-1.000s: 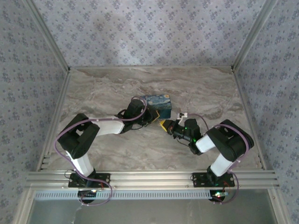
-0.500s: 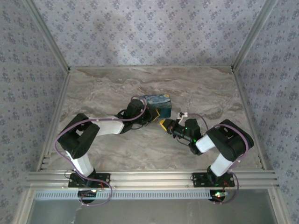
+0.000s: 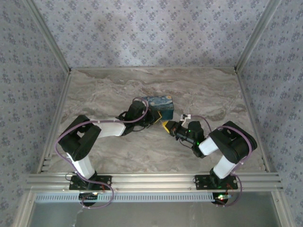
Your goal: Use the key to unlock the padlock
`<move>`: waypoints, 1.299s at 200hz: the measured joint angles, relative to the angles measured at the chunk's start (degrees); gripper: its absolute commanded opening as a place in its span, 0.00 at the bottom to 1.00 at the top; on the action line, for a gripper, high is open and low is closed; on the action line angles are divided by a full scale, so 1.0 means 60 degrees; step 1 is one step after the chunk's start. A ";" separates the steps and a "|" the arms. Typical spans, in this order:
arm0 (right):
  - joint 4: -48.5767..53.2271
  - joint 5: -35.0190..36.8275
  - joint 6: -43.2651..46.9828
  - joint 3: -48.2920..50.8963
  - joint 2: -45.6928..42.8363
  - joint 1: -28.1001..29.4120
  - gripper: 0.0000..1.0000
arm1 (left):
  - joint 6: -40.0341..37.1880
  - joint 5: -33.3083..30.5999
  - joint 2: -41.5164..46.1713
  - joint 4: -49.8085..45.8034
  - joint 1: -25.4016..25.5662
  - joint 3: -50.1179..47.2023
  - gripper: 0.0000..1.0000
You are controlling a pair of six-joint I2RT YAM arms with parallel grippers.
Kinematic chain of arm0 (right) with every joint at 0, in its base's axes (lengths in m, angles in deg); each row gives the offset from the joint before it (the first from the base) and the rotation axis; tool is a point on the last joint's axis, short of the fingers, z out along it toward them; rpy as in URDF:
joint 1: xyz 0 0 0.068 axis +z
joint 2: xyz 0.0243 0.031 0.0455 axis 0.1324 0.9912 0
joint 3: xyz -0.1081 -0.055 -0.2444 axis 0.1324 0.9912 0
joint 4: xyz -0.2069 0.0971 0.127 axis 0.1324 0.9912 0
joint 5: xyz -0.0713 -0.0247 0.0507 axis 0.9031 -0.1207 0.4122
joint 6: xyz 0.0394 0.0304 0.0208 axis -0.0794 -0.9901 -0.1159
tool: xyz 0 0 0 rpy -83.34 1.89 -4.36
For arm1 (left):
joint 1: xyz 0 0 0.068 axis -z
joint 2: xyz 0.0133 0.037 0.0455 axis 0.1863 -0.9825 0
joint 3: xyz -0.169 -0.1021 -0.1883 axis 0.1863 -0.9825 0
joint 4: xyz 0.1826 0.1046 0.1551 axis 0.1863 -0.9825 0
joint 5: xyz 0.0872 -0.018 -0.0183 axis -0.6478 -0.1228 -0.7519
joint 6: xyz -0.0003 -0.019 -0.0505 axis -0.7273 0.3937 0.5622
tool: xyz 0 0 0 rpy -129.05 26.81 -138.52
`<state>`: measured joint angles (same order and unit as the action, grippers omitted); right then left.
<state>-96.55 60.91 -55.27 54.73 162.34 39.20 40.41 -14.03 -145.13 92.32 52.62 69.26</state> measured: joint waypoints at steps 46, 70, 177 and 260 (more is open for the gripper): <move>-0.0040 -0.0004 0.0000 -0.0004 0.0000 0.0000 0.00 | 0.0055 0.0022 0.0000 0.0062 0.0000 -0.0073 0.09; -0.0047 -0.0004 -0.0004 -0.0004 0.0011 0.0000 0.00 | 0.0073 0.0022 0.0000 0.0073 0.0000 -0.0084 0.09; -0.0273 -0.0007 -0.0117 -0.0149 0.0375 0.0000 0.00 | 0.0076 -0.0011 0.0000 0.0288 -0.0044 -0.0091 0.09; -0.0353 -0.0004 -0.0408 -0.0157 0.0386 0.0000 0.00 | 0.0080 -0.0018 -0.0004 0.0386 -0.0044 -0.0091 0.09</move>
<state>-98.67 60.89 -57.72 53.79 164.66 39.20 40.89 -14.14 -145.15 94.64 52.36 68.71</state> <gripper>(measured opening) 0.061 0.116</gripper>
